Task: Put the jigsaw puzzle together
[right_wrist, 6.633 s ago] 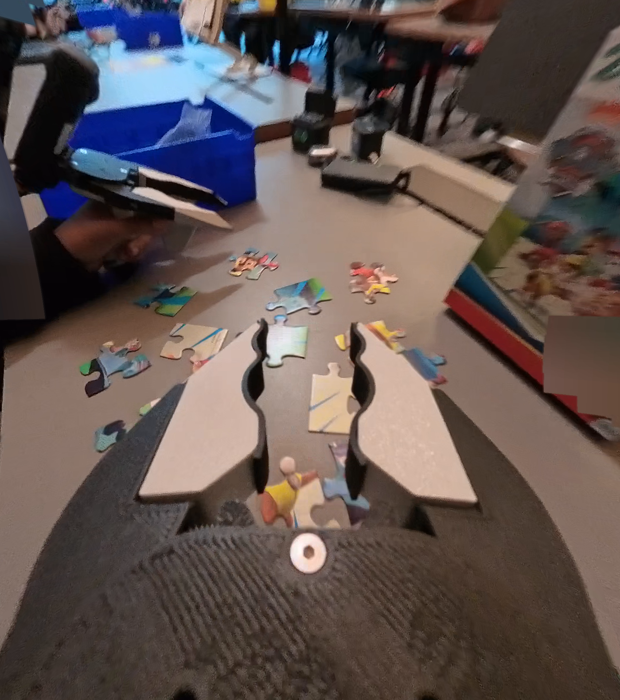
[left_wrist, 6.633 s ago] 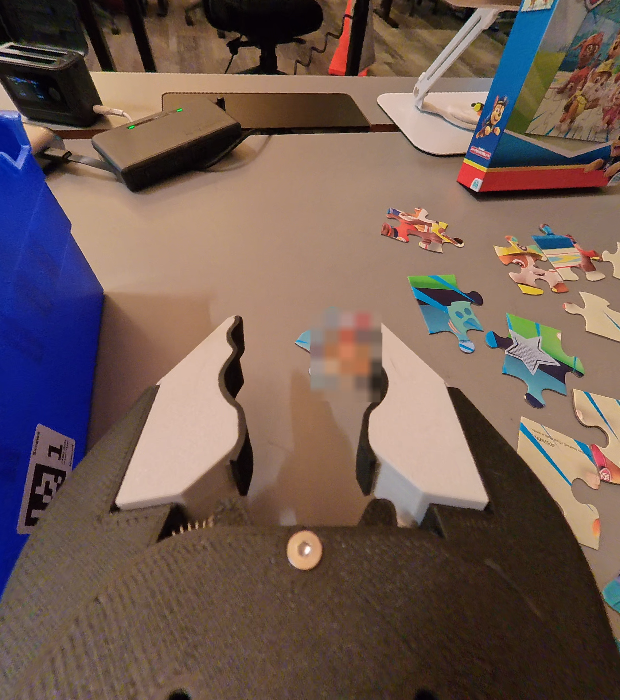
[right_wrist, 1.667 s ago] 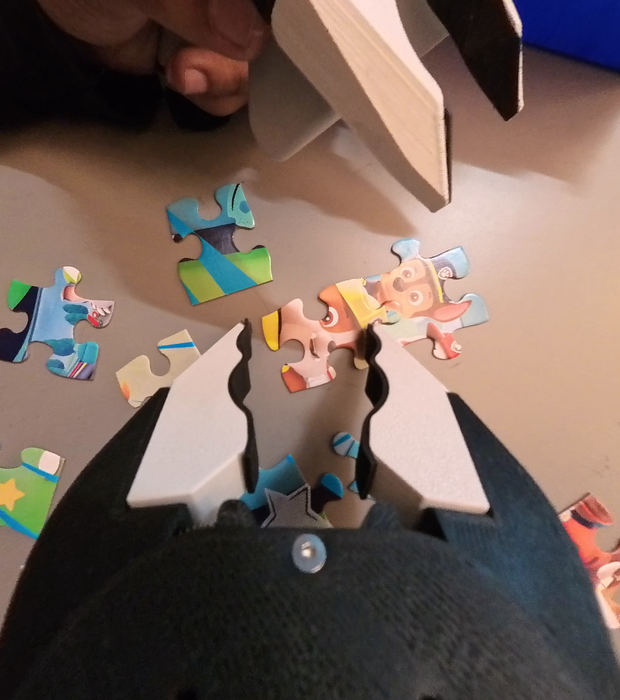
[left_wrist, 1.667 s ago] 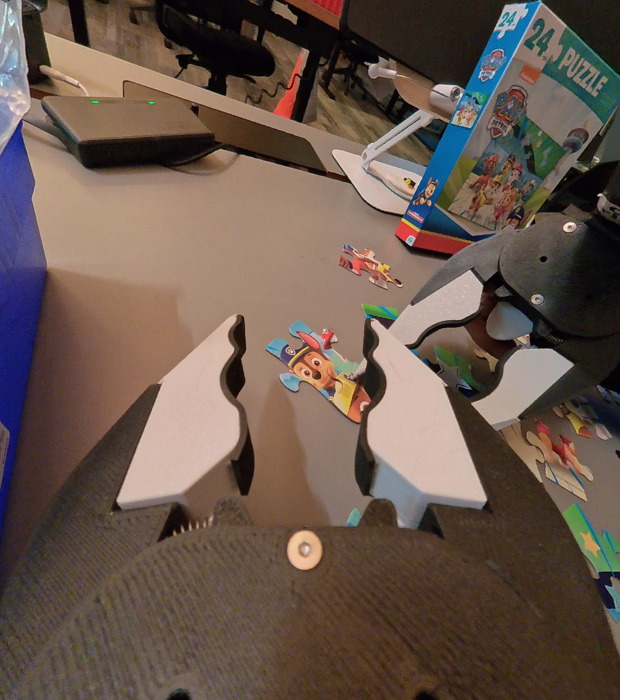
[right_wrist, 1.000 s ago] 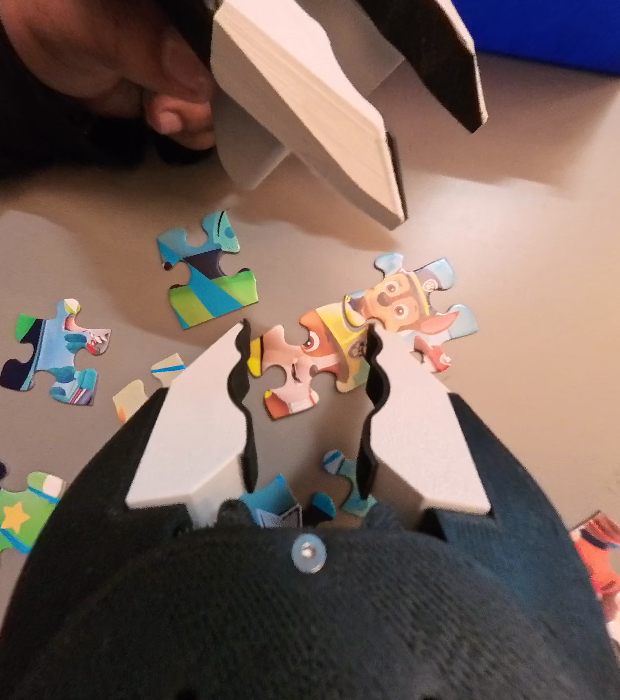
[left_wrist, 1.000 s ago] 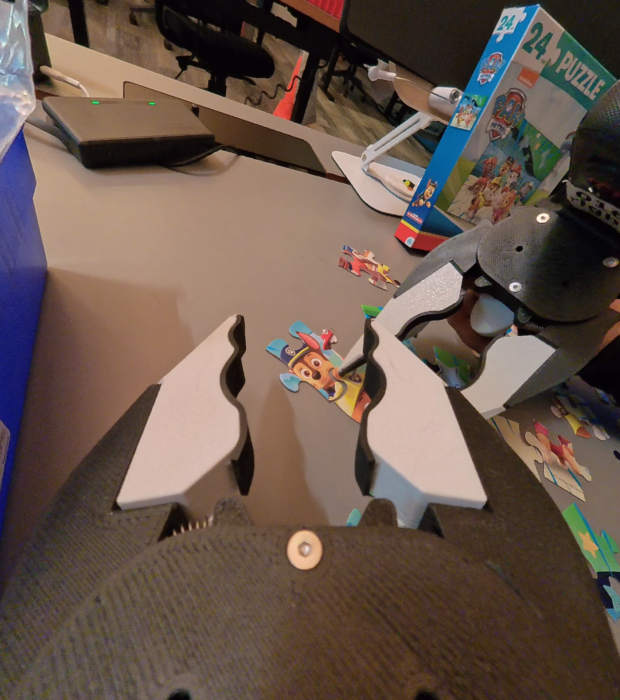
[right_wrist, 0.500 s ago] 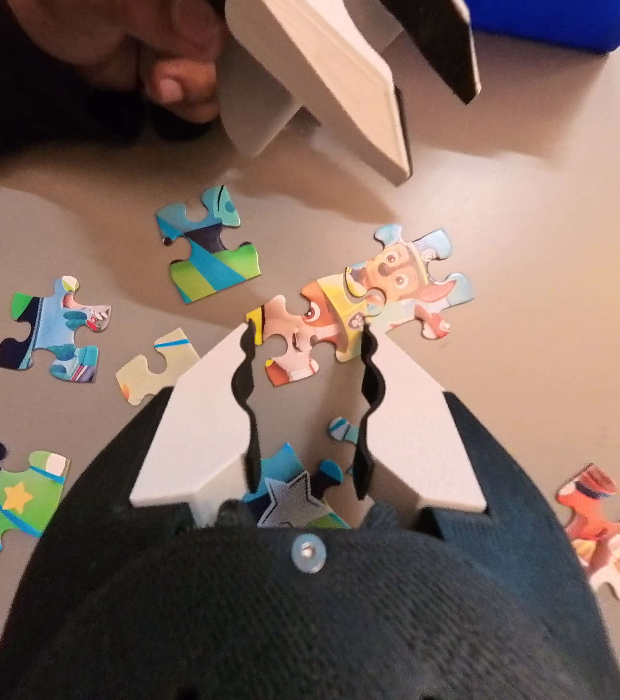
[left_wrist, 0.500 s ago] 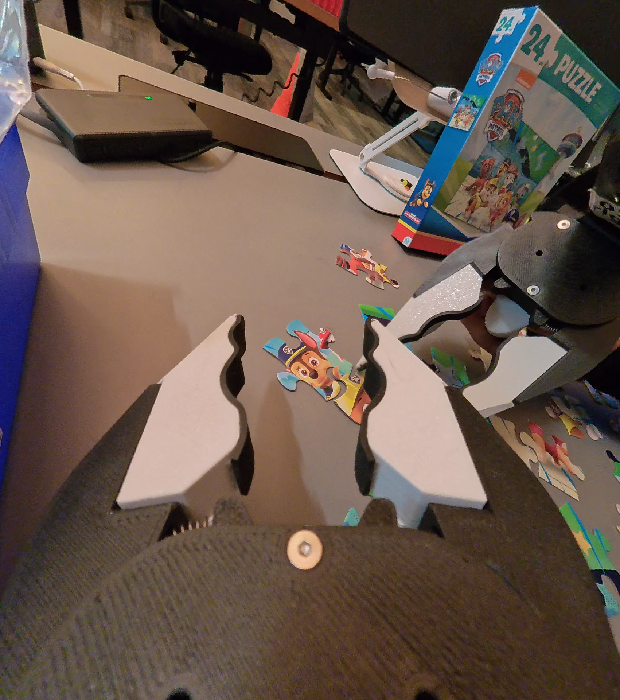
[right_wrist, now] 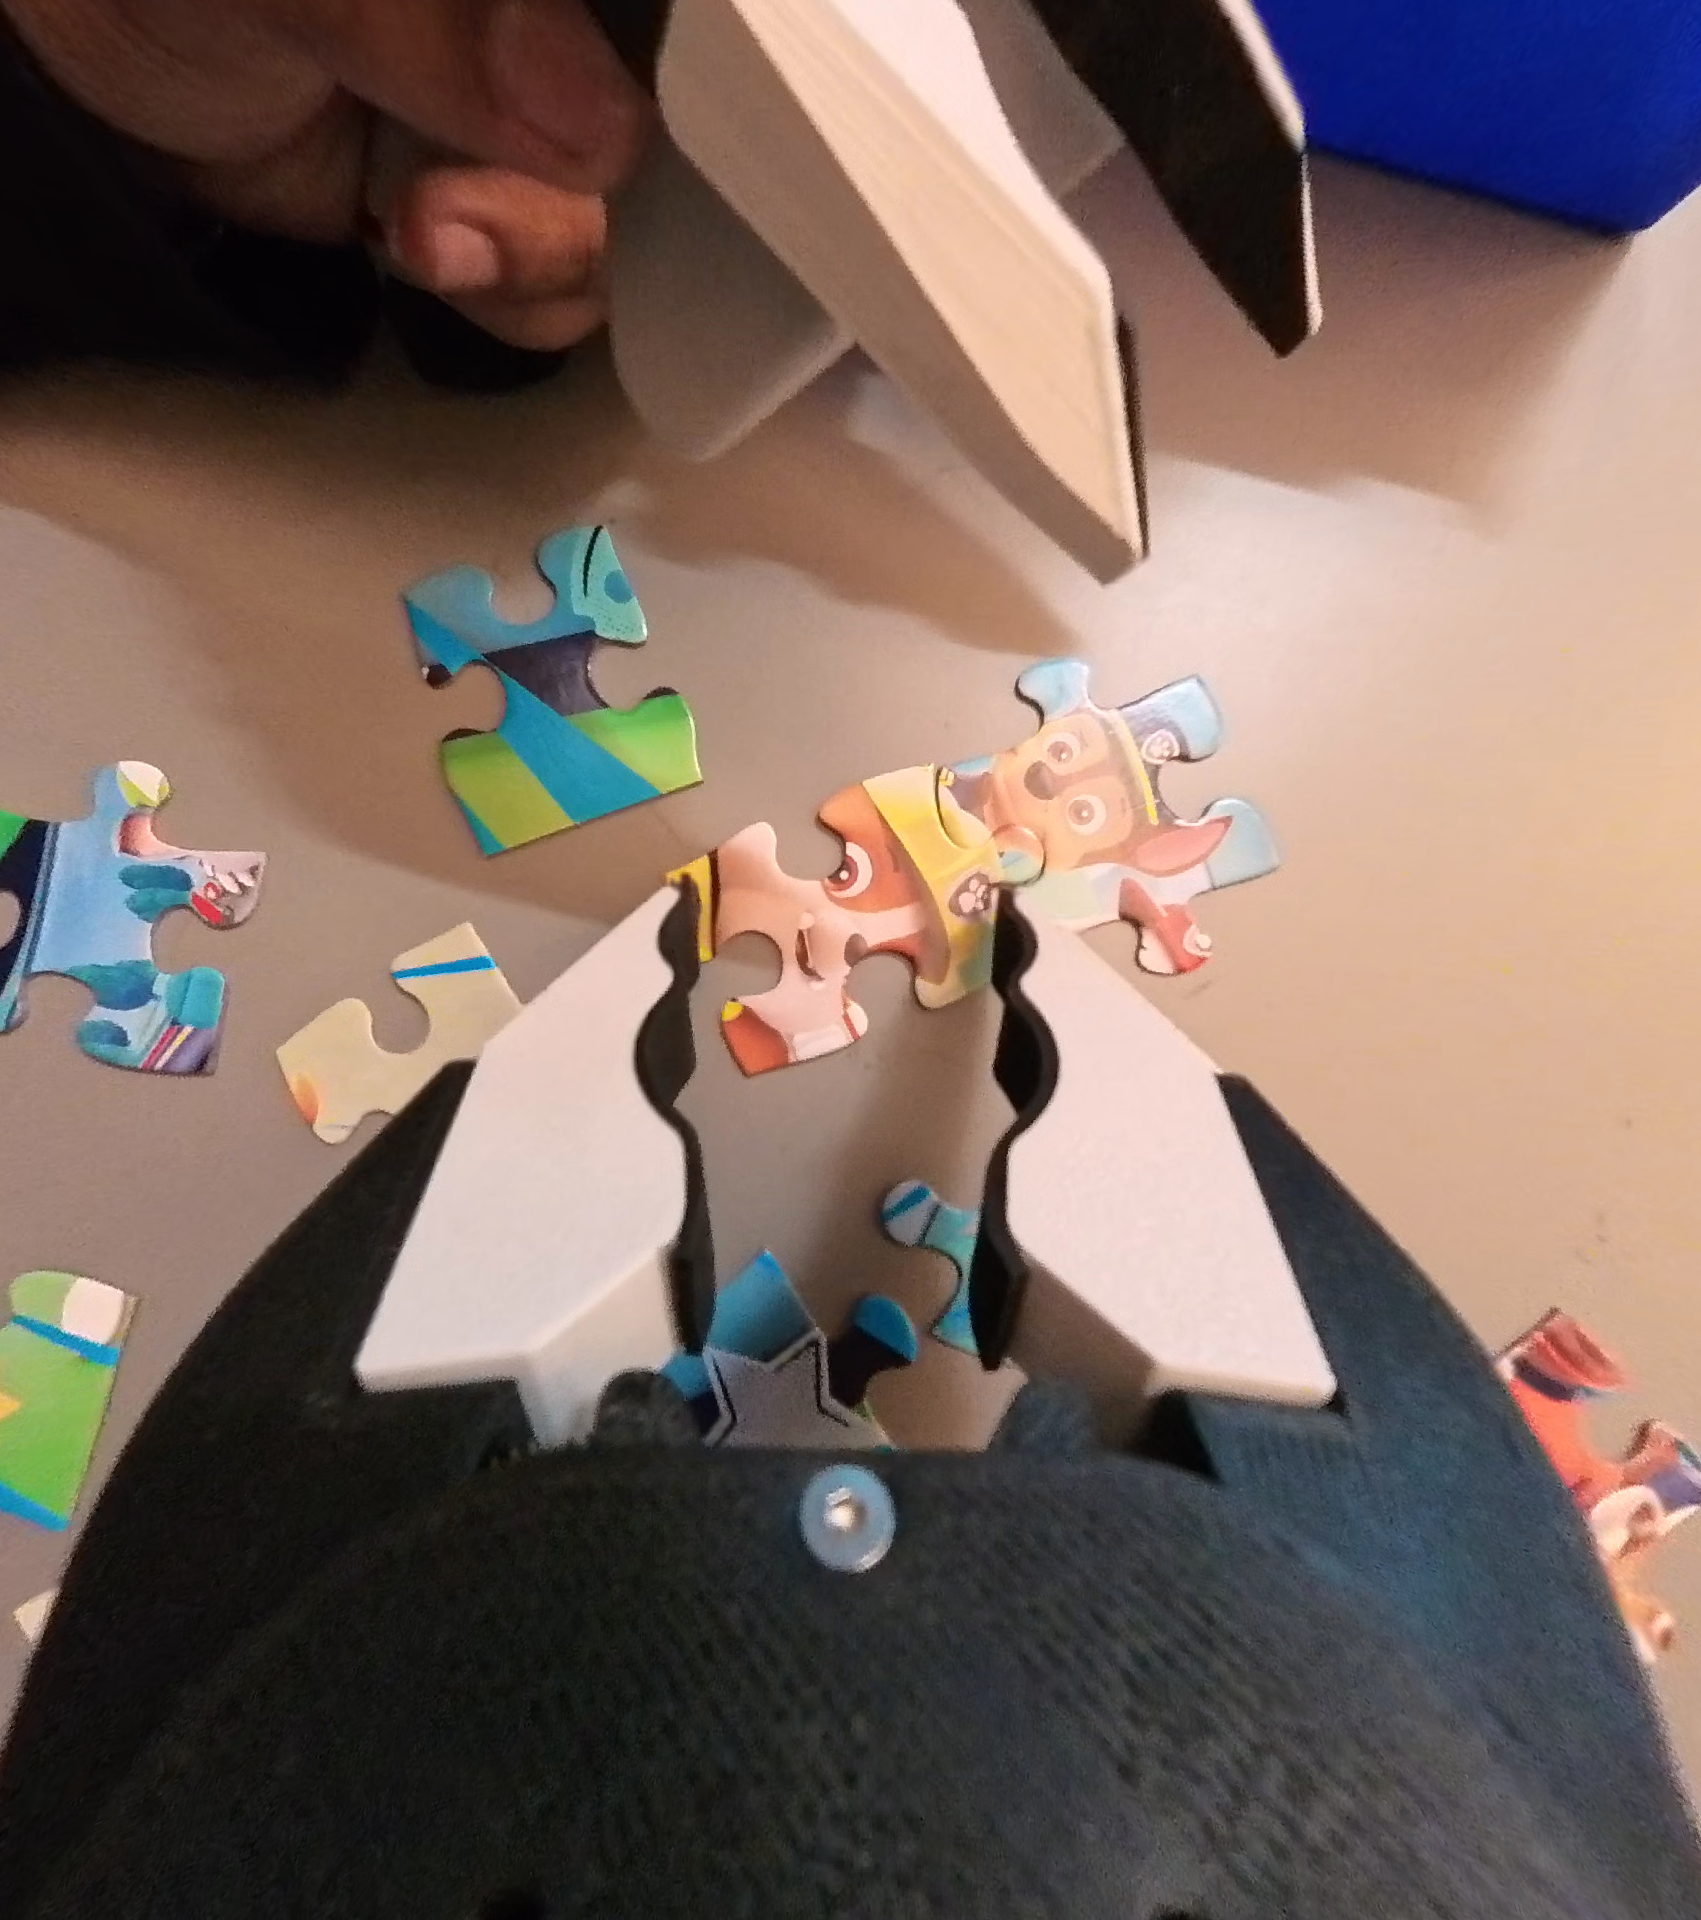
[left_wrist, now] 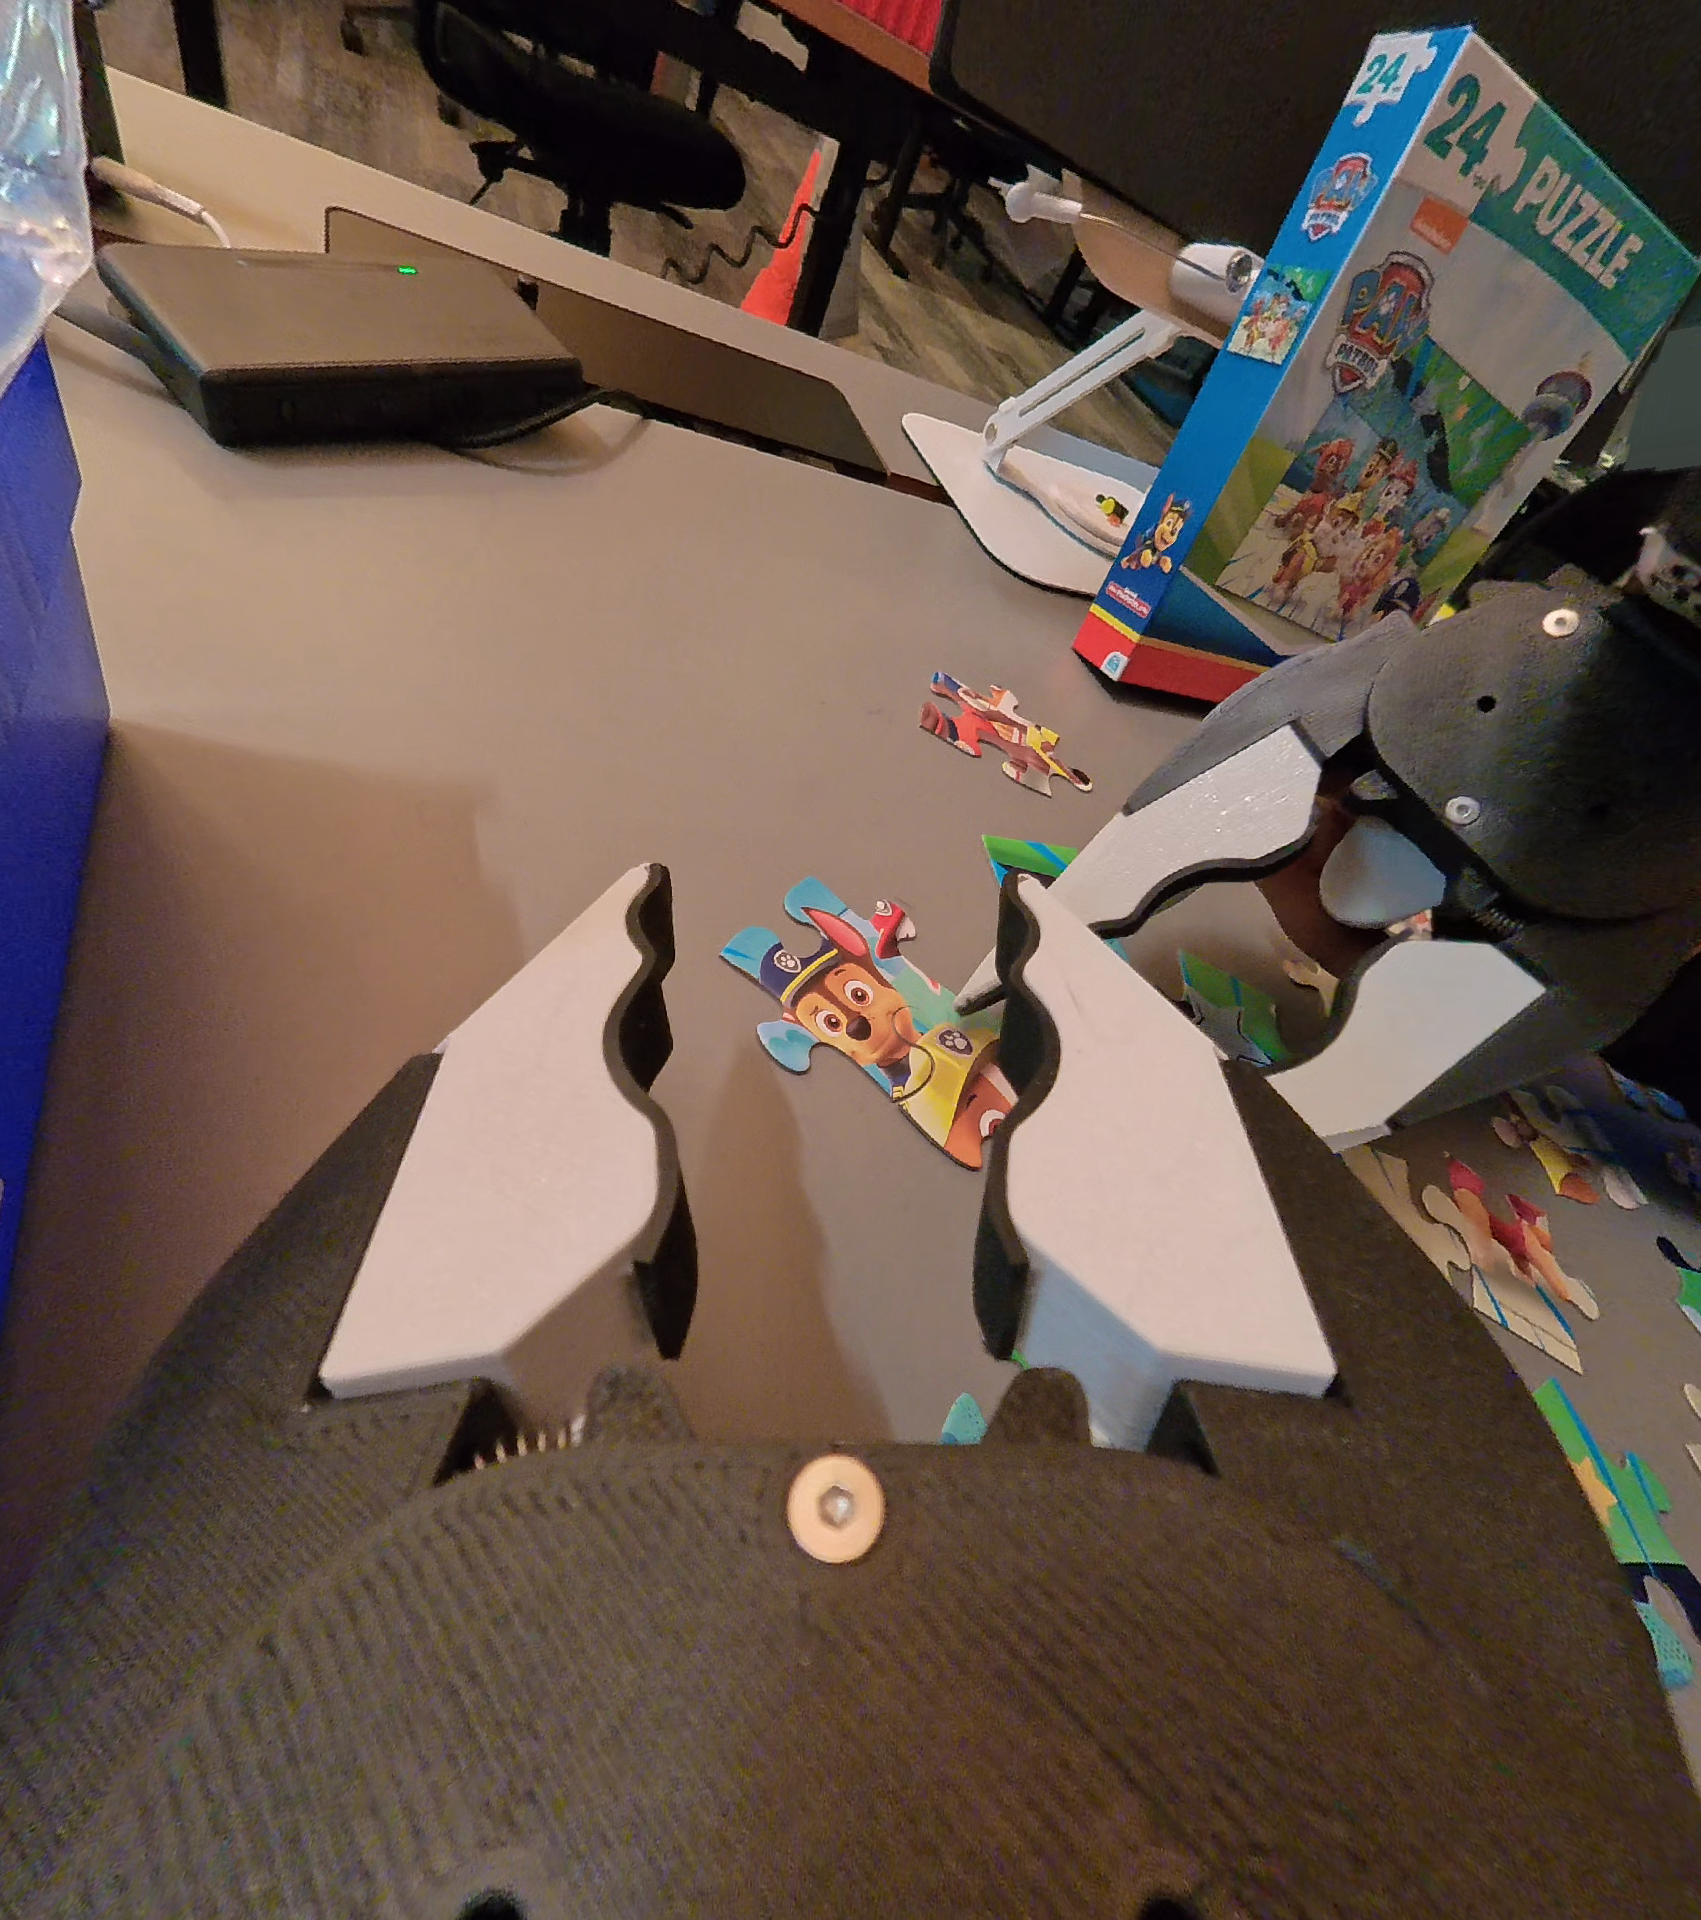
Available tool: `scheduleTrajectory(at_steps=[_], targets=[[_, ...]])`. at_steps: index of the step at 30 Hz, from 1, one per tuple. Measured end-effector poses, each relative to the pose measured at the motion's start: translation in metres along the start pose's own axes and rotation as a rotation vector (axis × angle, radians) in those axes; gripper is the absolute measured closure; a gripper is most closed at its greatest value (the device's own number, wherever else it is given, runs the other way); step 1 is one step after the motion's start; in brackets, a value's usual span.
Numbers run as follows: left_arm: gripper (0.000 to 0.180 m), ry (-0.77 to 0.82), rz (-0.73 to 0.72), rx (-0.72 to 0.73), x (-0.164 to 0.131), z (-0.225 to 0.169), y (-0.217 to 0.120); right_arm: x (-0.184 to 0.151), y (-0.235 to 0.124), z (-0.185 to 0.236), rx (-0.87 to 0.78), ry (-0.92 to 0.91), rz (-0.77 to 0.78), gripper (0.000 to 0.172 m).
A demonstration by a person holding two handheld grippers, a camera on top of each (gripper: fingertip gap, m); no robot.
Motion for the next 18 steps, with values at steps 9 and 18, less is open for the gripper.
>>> scheduleTrajectory(at_steps=[9,18], targets=[[0.119,-0.006,-0.004,0.000,0.000,0.001,0.000,0.003,0.010,-0.002,0.026,0.045,0.004,0.117],[0.119,-0.007,-0.005,-0.001,0.000,0.000,0.000,0.006,0.008,-0.001,0.027,0.037,-0.010,0.117]])
Point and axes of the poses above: each gripper's, where its closed fingertips meet, y out along the fingers, x out of its top, z = x × y across the jaws, the point moved 2 cm from there along -y, back along the fingers, and after that the axes turned 6 degrees about -z, right-handed, at the moved point
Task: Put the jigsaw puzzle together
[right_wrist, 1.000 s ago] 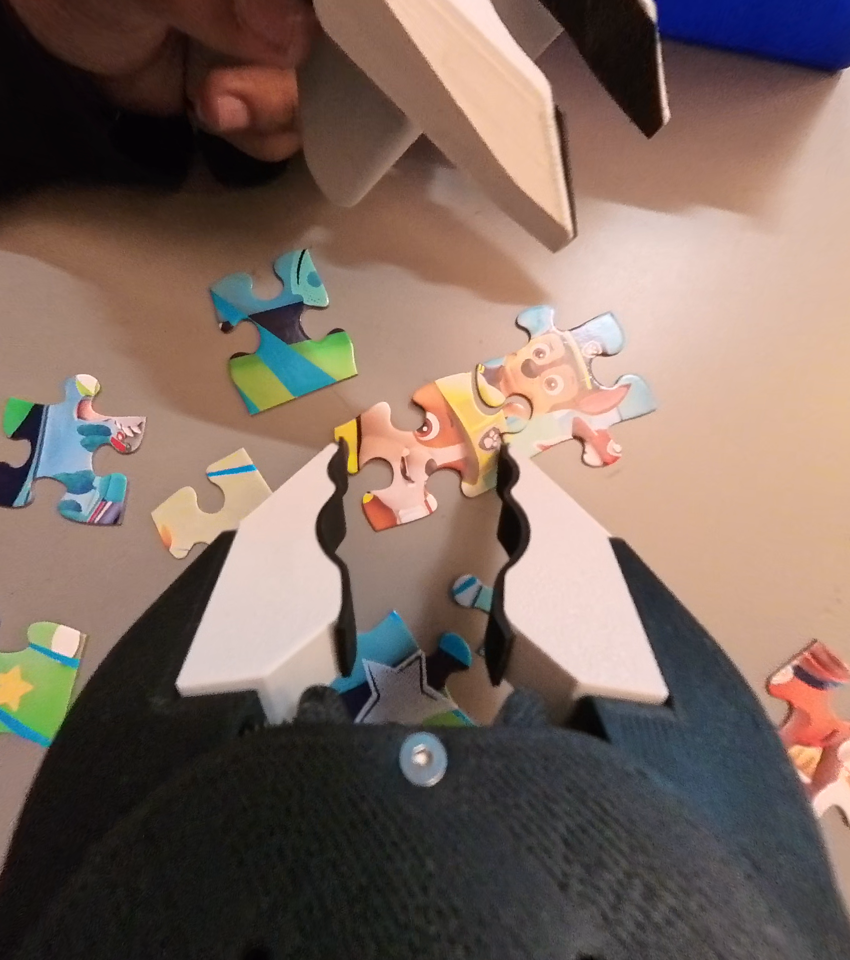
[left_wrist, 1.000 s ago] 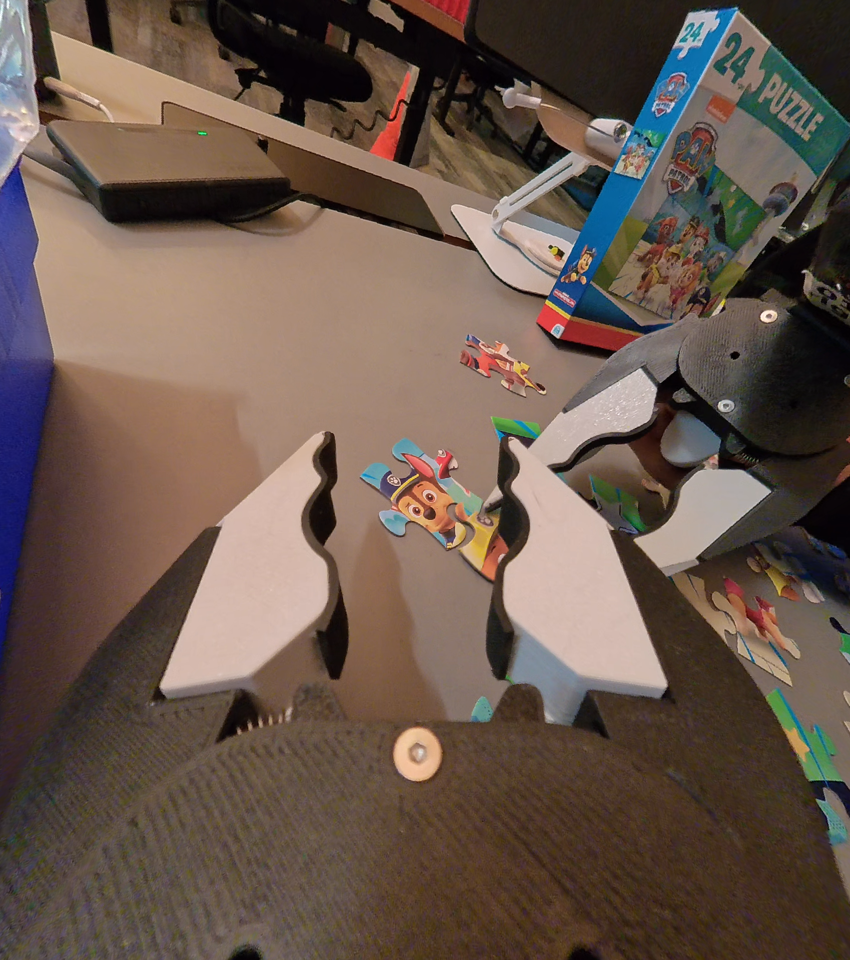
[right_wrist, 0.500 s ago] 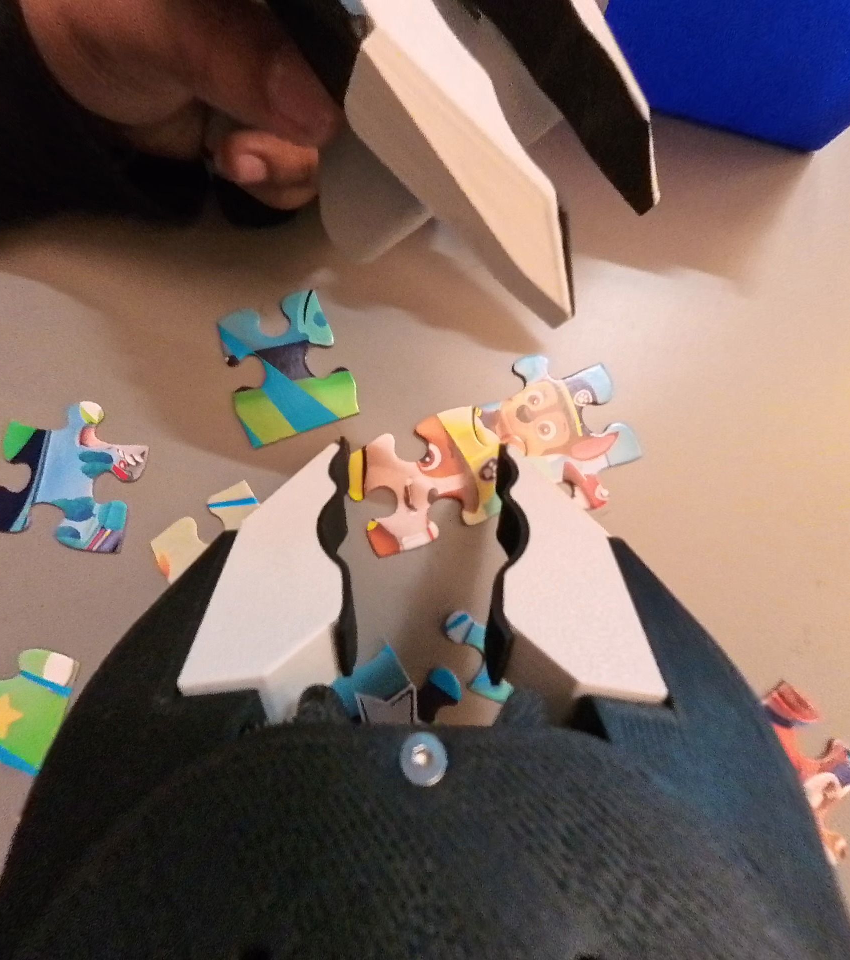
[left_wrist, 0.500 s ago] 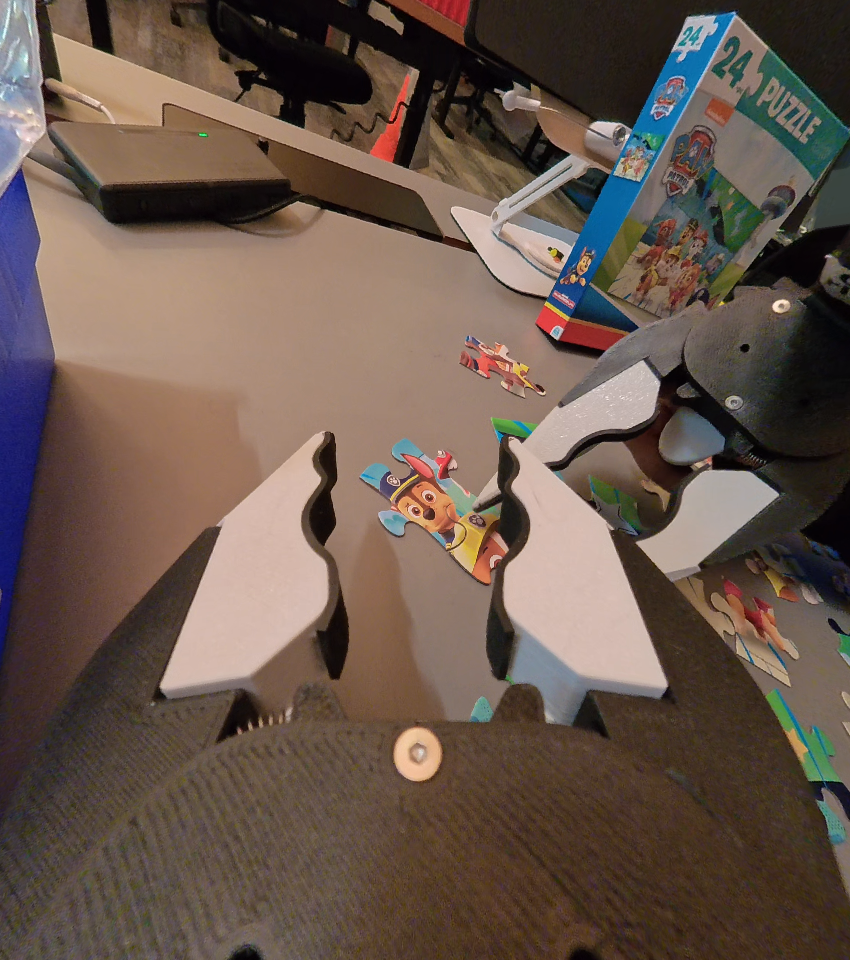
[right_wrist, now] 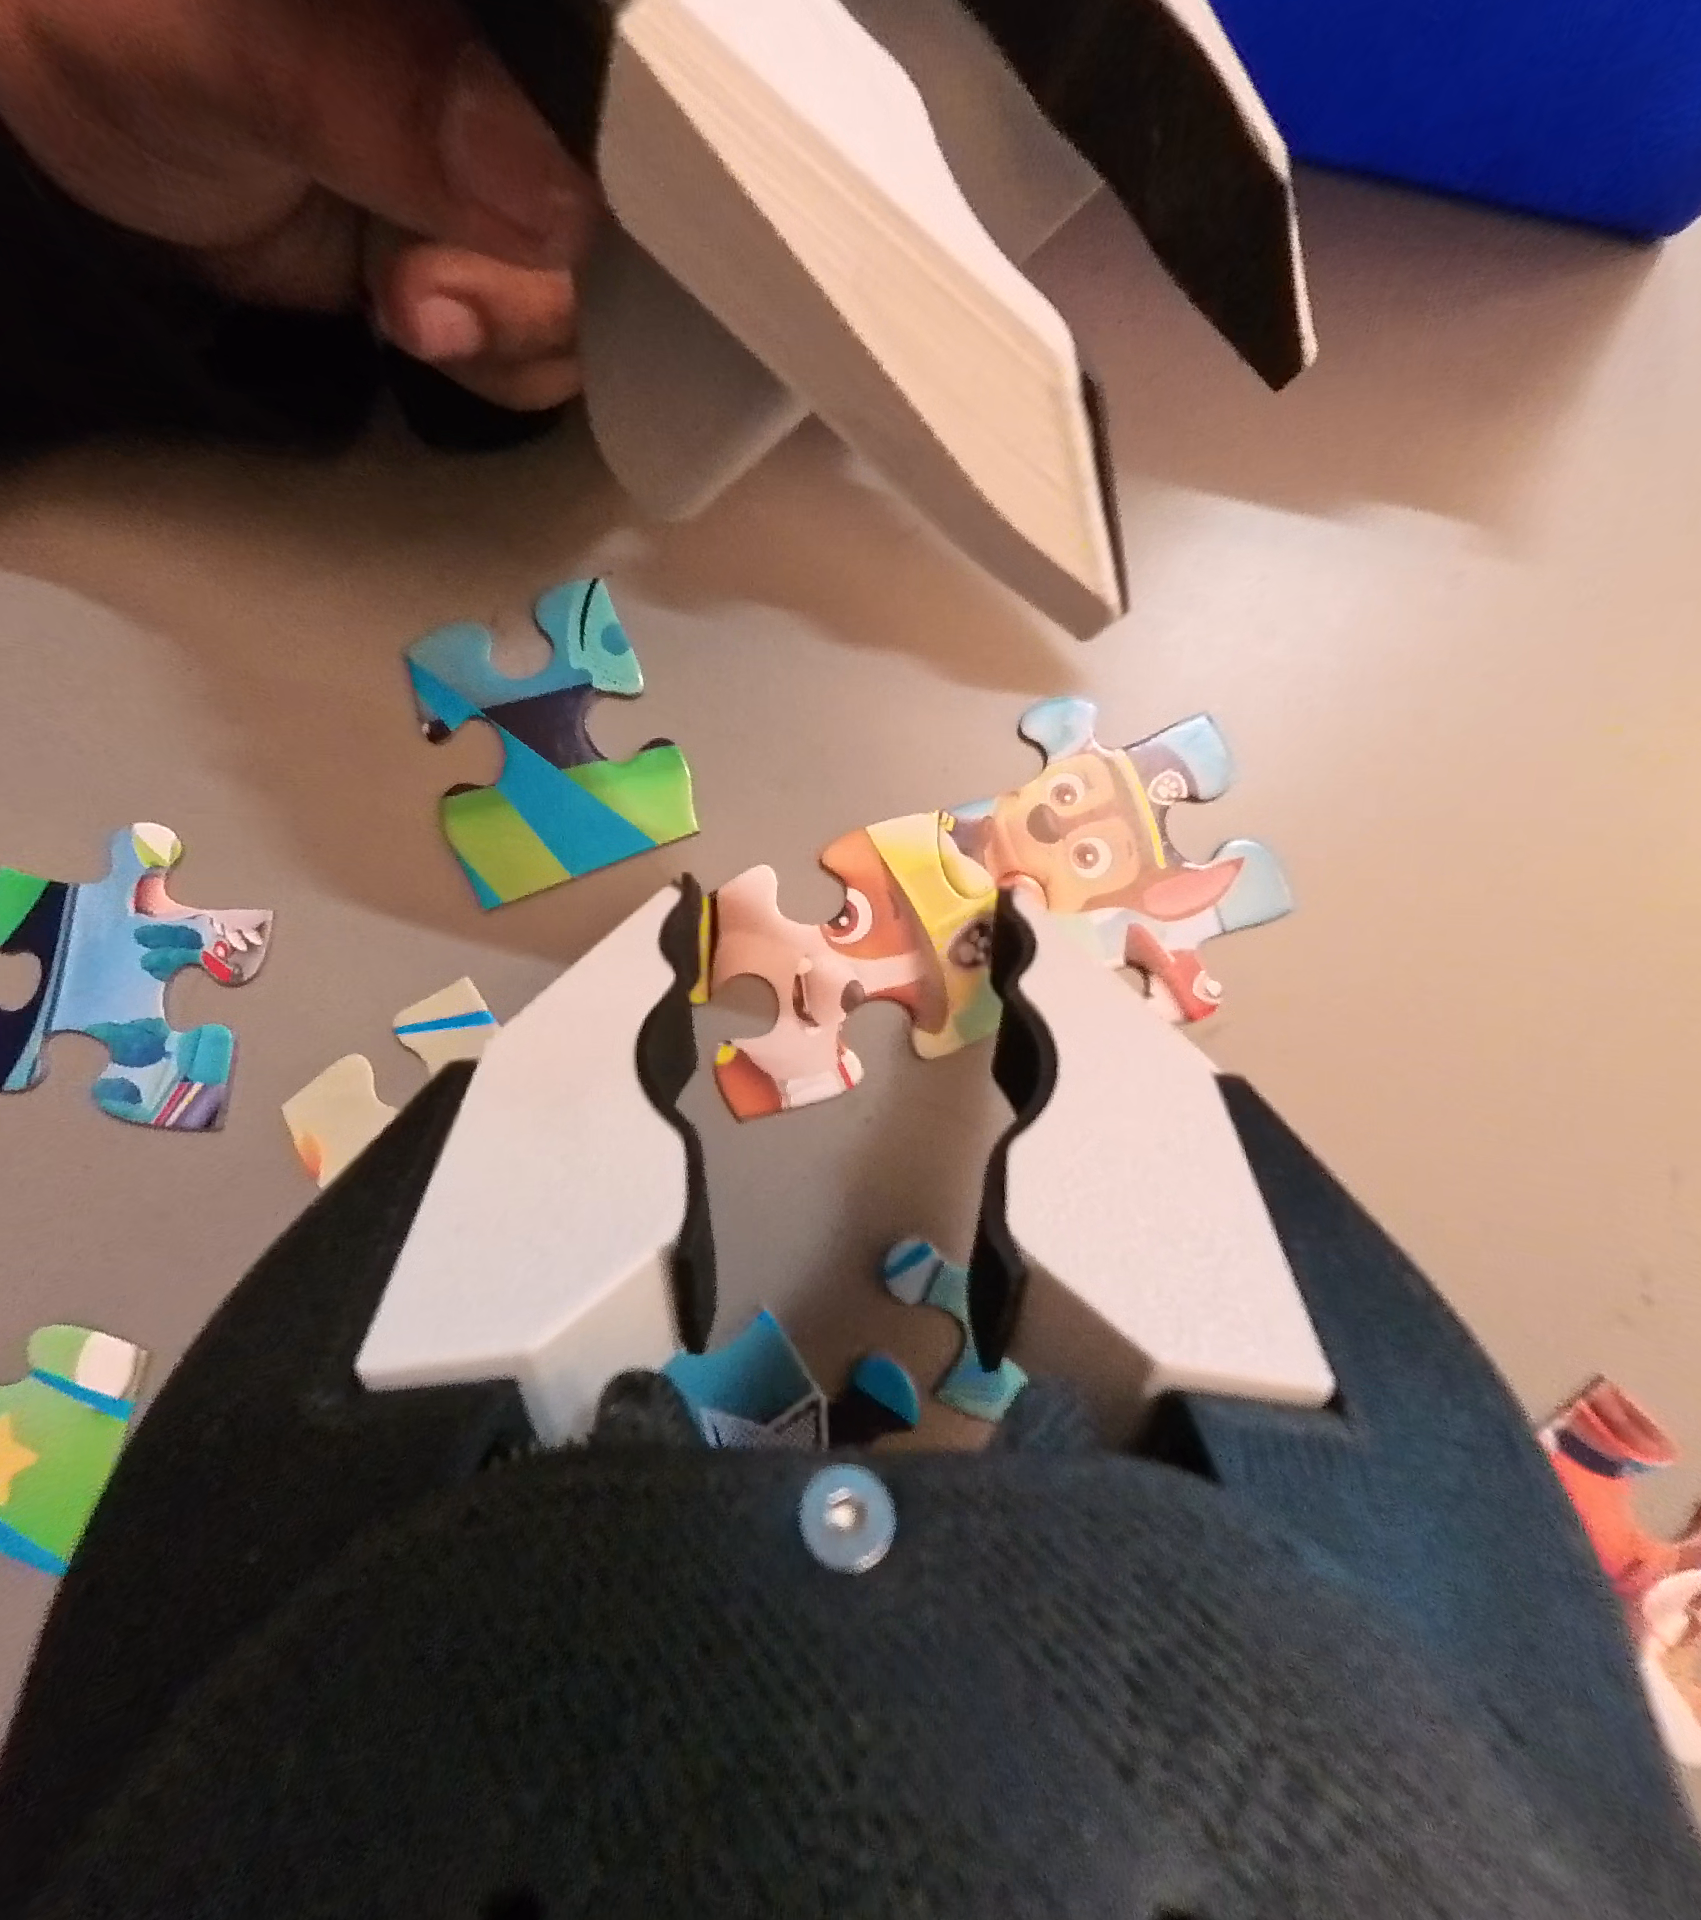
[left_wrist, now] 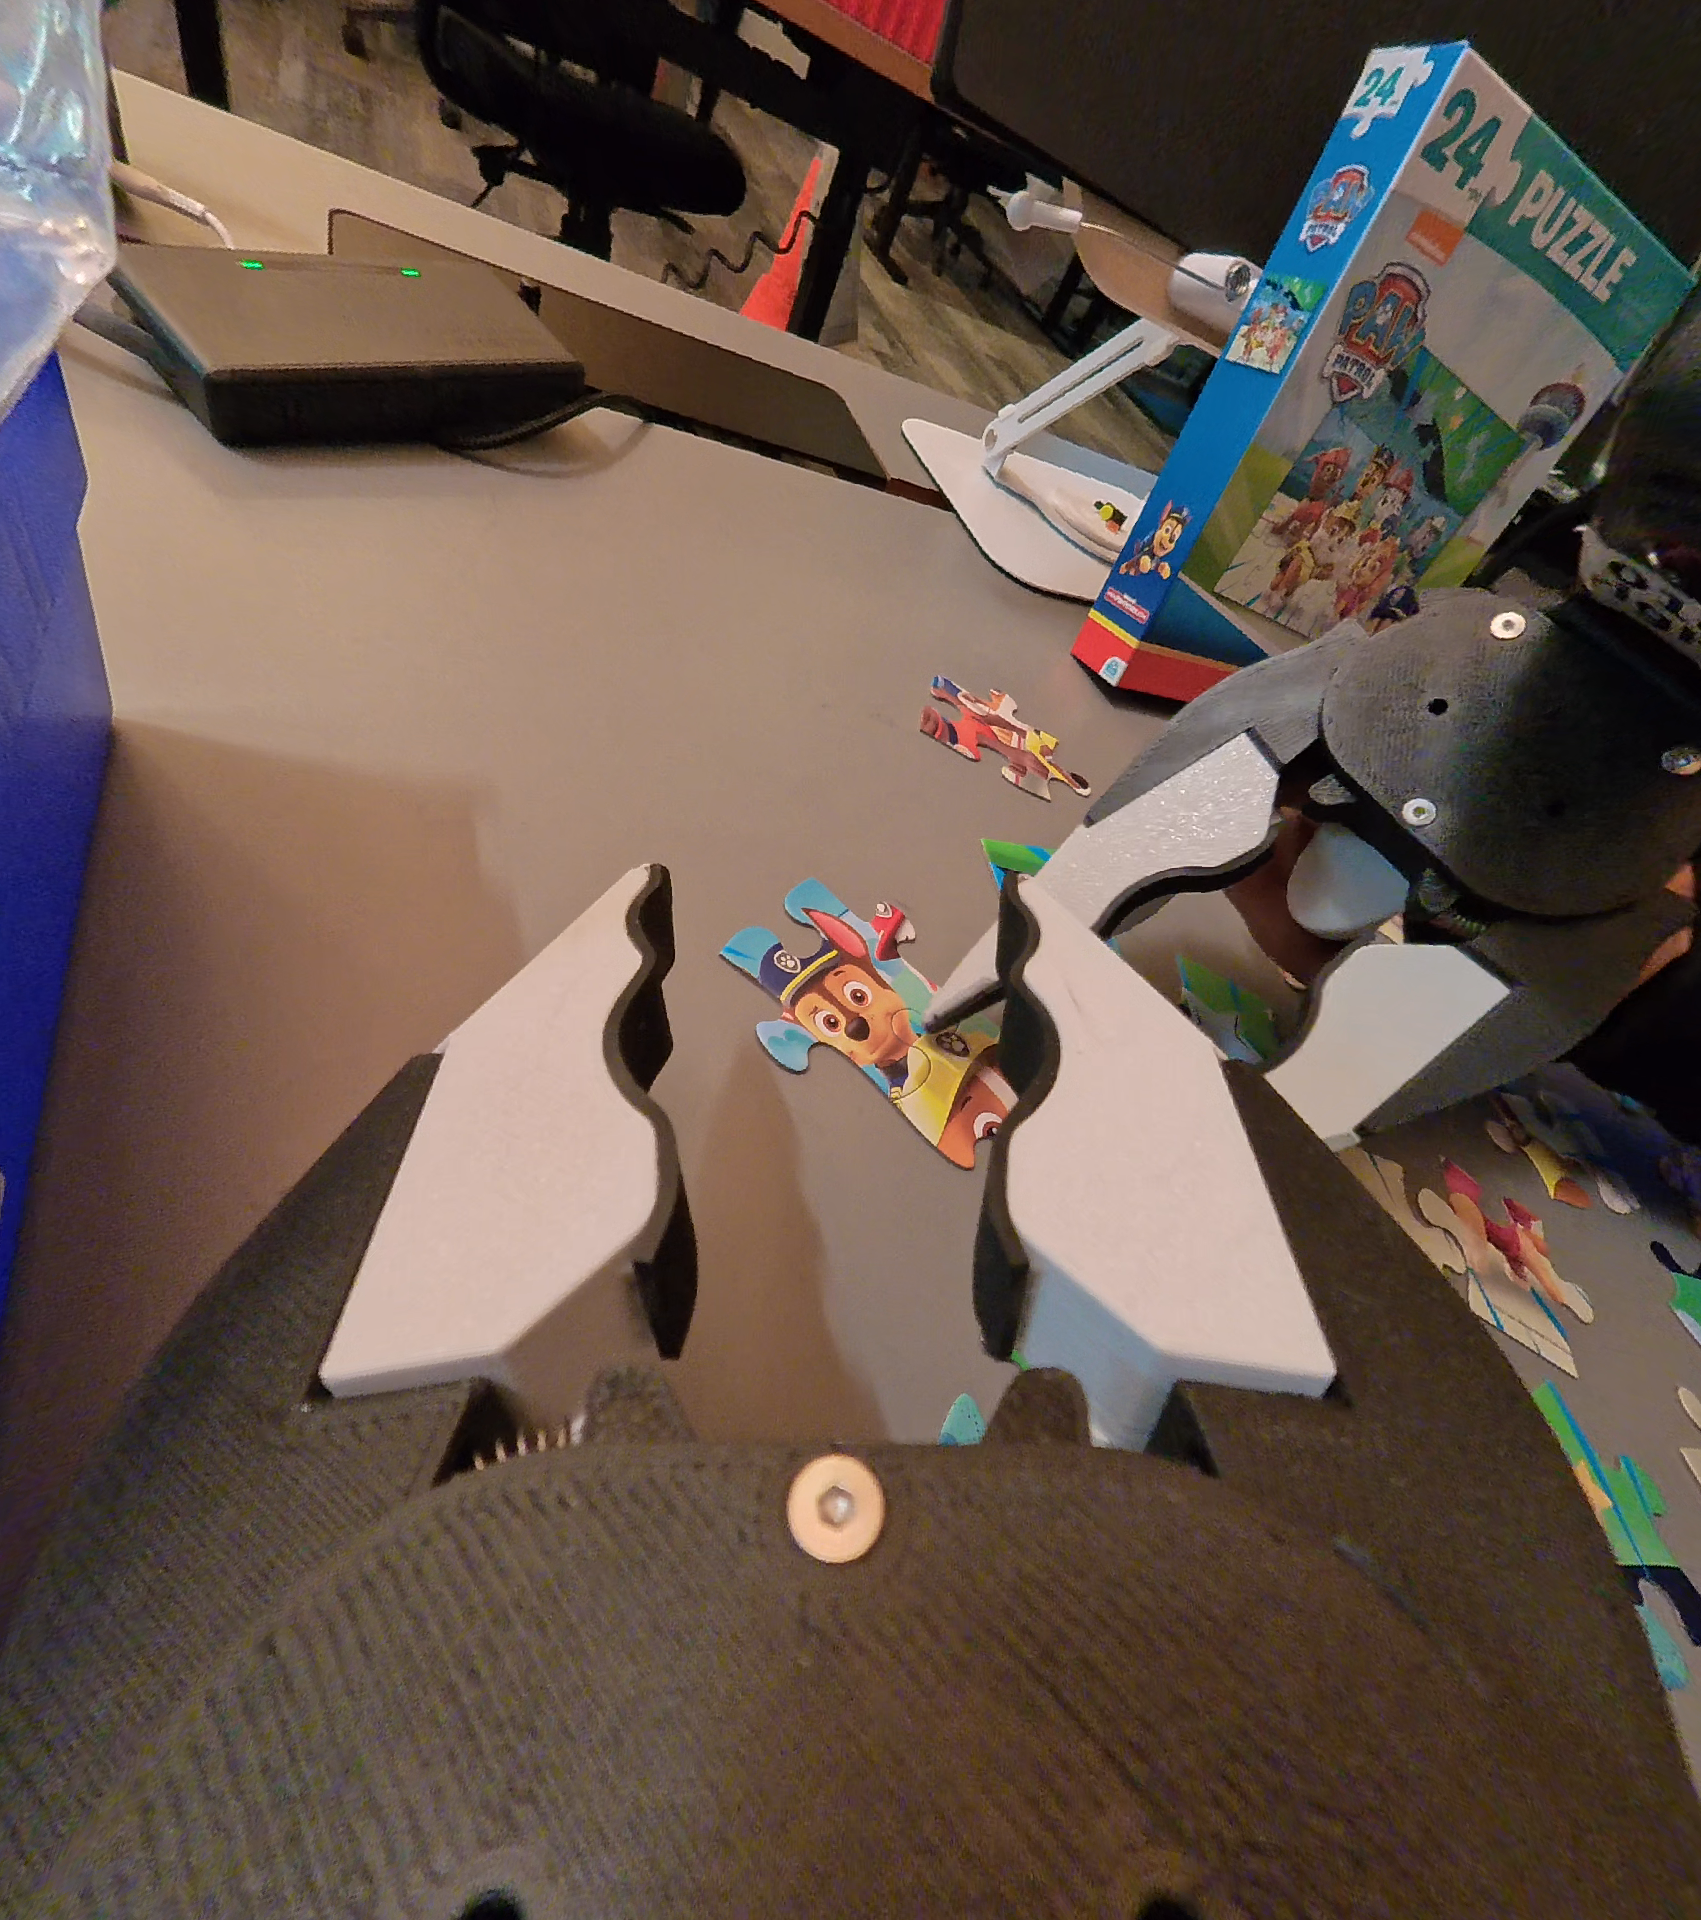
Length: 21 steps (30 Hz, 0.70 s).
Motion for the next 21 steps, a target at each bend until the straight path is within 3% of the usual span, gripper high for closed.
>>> scheduleTrajectory(at_steps=[10,16,21], targets=[[0.119,-0.001,0.002,-0.001,0.000,0.000,0.000,-0.004,-0.005,0.003,0.010,0.052,-0.002,0.118],[0.119,-0.004,-0.001,0.002,0.000,0.001,0.000,-0.001,-0.019,0.007,-0.080,0.053,-0.055,0.119],[0.119,0.002,-0.005,0.005,0.000,0.000,-0.001,-0.025,-0.024,0.012,-0.137,0.098,0.002,0.119]])
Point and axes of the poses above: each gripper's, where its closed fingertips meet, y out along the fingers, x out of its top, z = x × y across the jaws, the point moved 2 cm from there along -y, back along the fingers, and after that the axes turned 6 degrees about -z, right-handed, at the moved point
